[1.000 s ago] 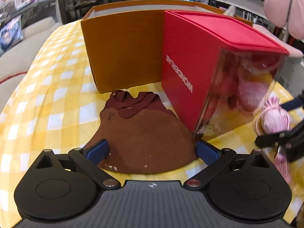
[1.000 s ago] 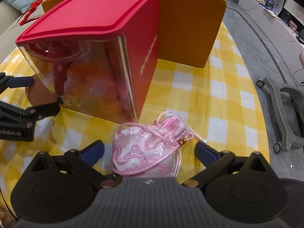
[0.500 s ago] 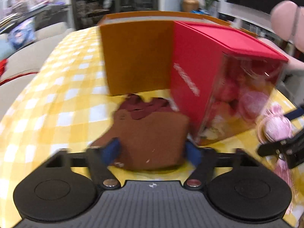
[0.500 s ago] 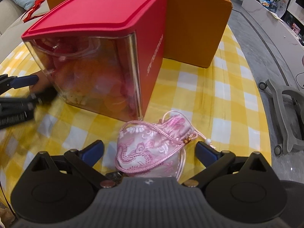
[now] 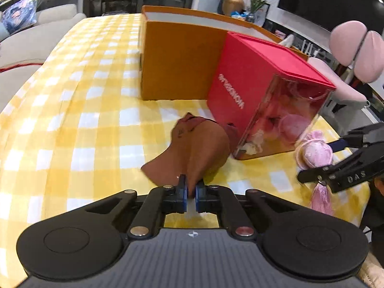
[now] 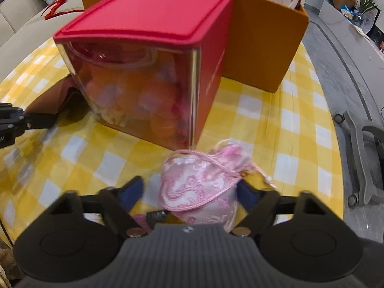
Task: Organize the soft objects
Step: 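Grasp the brown cloth with the left gripper while the right grasps the pink embroidered pouch, then lift the brown cloth and pink pouch and carry both over the orange box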
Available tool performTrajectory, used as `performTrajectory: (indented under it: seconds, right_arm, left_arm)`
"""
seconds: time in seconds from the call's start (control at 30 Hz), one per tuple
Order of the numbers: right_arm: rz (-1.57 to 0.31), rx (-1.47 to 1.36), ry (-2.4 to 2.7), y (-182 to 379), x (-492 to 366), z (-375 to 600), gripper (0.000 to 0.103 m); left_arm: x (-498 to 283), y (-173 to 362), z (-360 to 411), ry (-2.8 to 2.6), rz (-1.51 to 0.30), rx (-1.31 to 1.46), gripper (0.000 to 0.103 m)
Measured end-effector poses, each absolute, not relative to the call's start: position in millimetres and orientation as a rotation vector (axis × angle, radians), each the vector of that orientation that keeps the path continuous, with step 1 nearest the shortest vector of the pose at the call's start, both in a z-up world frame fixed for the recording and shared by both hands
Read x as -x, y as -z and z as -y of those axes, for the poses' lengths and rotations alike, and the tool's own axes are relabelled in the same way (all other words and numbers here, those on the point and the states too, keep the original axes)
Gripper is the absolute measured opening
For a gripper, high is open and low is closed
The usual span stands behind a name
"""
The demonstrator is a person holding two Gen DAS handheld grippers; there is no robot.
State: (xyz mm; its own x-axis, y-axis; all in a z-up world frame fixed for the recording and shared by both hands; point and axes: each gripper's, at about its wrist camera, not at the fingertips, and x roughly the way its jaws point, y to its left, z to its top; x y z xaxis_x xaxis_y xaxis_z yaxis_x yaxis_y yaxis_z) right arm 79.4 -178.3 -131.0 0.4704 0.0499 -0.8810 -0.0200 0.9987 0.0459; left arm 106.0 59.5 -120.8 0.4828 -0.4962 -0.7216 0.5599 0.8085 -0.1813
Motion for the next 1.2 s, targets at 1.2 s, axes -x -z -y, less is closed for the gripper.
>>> performTrajectory:
  seconds: [1.2]
  right_arm:
    - [-0.898,-0.146,-0.109,52.6,-55.7,201.1,0.056]
  left_arm:
    - [-128.8,8.7,-41.9,0.412,-0.773,0.11,0.006]
